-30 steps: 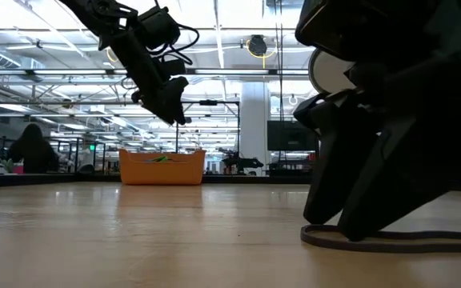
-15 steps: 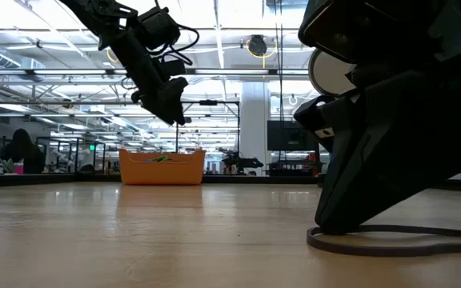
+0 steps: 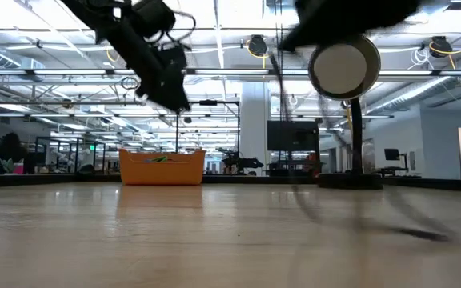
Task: Pick and place rubber bands into bin
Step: Put the purple rubber band into the orange container
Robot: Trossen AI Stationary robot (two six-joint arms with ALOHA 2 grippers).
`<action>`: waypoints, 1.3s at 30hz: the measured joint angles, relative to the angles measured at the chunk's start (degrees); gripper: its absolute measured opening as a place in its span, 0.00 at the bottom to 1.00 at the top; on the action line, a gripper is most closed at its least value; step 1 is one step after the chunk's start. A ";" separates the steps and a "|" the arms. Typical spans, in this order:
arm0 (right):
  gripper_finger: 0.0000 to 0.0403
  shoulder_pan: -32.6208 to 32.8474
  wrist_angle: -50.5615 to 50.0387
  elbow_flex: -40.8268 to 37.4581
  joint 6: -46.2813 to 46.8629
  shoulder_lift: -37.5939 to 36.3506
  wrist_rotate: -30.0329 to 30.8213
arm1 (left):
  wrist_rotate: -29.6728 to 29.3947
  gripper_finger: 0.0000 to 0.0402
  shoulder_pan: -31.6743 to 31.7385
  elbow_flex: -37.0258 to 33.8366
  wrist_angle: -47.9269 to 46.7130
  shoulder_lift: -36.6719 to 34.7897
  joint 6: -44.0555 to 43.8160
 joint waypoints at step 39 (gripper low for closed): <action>0.00 -14.50 -1.50 0.15 -29.15 -19.95 6.89 | 19.05 0.62 -29.89 0.10 27.09 7.28 -2.34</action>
